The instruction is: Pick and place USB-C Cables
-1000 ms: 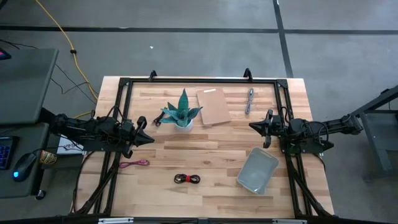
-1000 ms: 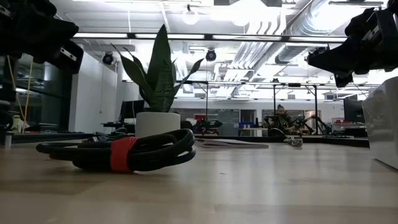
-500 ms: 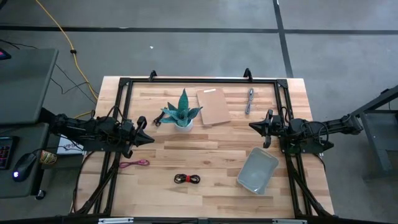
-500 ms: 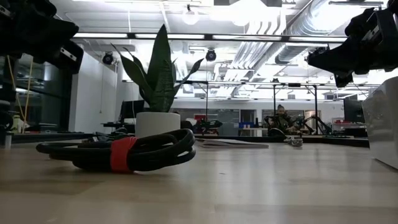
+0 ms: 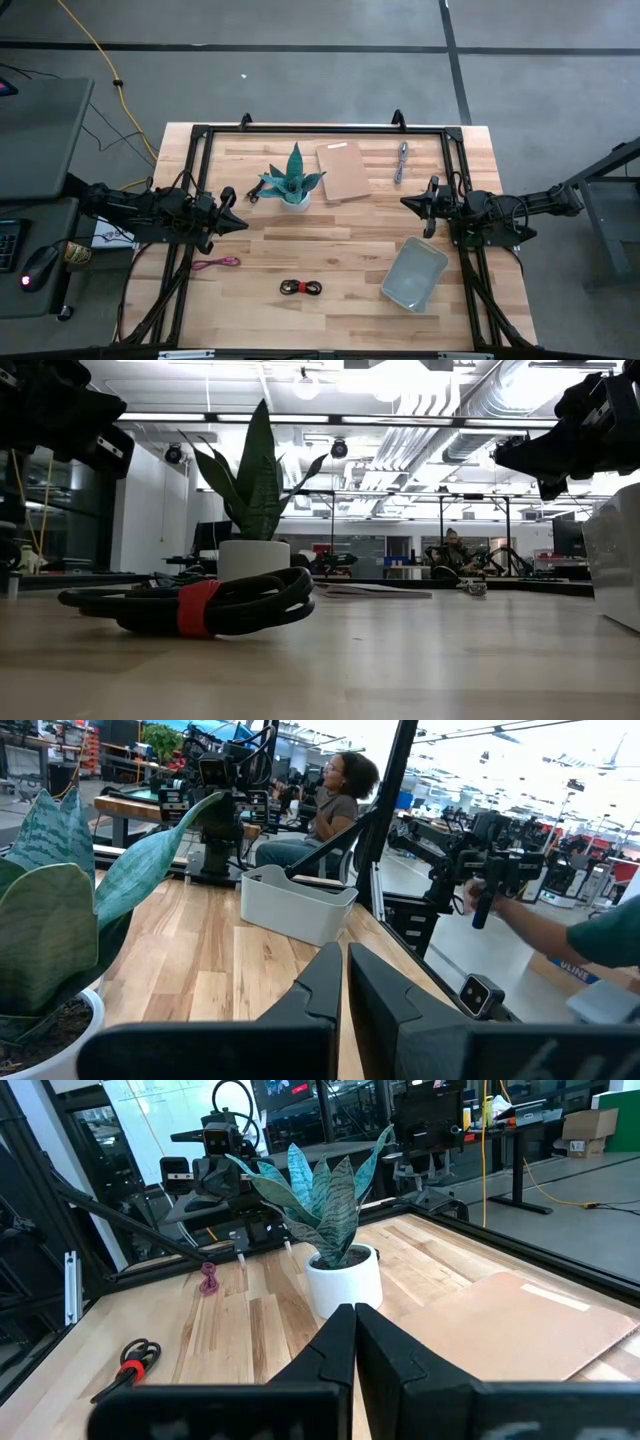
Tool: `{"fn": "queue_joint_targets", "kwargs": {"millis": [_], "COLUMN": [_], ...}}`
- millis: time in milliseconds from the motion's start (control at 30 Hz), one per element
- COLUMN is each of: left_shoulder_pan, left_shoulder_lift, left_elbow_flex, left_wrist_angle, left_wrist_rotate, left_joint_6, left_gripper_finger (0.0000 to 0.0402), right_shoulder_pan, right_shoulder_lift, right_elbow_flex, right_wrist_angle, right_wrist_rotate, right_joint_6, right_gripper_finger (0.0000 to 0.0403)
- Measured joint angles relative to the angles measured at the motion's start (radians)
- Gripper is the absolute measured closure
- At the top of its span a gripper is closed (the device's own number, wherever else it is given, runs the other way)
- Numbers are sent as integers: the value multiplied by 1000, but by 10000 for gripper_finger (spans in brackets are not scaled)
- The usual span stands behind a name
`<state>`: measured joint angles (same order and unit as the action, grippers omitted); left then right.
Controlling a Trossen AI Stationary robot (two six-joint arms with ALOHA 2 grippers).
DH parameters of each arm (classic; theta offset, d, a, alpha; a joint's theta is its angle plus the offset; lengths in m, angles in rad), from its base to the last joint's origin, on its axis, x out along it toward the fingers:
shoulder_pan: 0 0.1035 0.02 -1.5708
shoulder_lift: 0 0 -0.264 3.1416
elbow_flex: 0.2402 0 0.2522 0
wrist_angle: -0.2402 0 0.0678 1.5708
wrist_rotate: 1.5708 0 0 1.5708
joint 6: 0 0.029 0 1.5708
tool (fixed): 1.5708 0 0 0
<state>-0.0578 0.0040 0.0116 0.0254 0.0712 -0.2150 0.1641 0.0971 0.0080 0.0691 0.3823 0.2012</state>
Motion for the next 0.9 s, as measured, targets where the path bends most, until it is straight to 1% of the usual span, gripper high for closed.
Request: {"fn": "queue_joint_targets", "kwargs": {"millis": [167,267,367,433,467,533,600,700,767,900], "left_shoulder_pan": [0,0,0,0,0,0,0,0,0,0], "left_shoulder_lift": [0,0,0,0,0,0,0,0,0,0], "left_elbow_flex": [0,0,0,0,0,0,0,0,0,0], "left_wrist_angle": [0,0,0,0,0,0,0,0,0,0], "left_wrist_rotate": [0,0,0,0,0,0,0,0,0,0], "left_joint_6": [0,0,-1,0,-1,0,0,0,-1,-1], "left_gripper_finger": [398,398,398,398,398,398,398,398,398,398], "right_shoulder_pan": [0,0,-1,-6,-13,-31,-59,-116,-164,-274], "right_shoulder_lift": [0,0,0,9,20,65,137,294,417,670], "right_elbow_flex": [0,0,0,1,8,54,131,267,363,498], "right_wrist_angle": [9,53,183,304,339,347,325,160,27,-194], "right_wrist_rotate": [0,3,45,88,103,126,168,265,326,509], "right_joint_6": [4,-2,-26,-18,-18,-27,-47,-37,-5,139], "right_gripper_finger": [401,401,401,400,397,384,361,309,269,193]}}
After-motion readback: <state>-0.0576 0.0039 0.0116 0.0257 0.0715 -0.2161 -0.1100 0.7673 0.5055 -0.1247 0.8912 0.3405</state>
